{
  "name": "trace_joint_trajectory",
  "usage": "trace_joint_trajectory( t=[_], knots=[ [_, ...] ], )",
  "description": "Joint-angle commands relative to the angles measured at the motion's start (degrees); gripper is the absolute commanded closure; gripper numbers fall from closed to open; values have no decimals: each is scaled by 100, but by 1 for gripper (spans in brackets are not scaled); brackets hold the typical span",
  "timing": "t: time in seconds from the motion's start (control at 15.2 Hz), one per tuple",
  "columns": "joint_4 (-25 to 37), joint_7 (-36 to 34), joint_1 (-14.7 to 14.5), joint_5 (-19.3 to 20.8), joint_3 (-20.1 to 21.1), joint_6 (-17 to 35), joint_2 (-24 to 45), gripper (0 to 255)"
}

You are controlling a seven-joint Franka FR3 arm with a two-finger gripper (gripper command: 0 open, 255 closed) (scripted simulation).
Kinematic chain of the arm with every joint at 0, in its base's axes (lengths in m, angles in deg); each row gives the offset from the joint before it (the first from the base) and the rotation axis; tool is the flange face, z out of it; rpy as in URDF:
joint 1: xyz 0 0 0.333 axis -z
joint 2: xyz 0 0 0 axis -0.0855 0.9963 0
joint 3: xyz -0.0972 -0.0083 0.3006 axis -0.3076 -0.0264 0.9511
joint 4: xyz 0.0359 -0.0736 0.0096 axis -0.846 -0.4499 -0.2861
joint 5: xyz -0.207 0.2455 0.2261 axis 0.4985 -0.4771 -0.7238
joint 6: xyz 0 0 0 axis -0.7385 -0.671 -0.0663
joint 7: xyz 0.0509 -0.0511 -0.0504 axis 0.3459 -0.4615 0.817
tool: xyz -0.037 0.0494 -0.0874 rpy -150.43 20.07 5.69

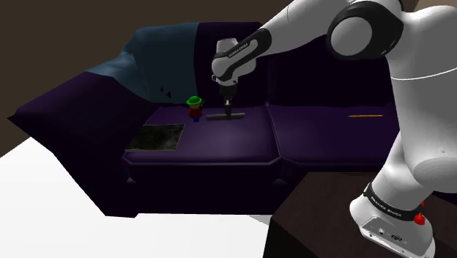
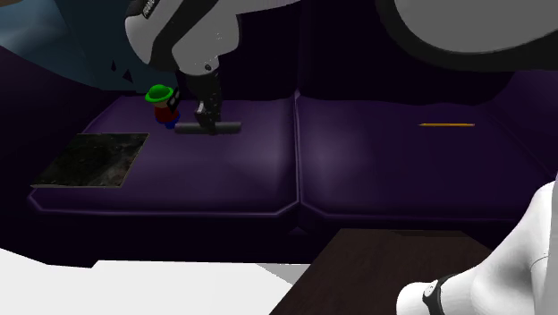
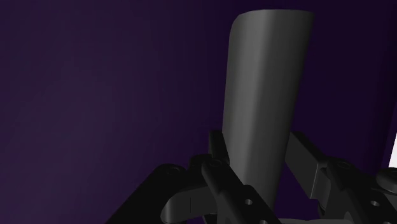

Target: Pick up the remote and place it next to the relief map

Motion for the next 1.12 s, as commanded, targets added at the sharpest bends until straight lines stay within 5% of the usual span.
trace_joint_trajectory(
  t=[0.0, 0.46, 1.06],
  knots=[
    [381, -174, -85, -16, 59, -114, 256, 255],
    [2449, -835, -345, -39, 246, -914, 1475, 255],
    [2256, -781, -338, -92, 281, -425, 1775, 255]
  ],
)
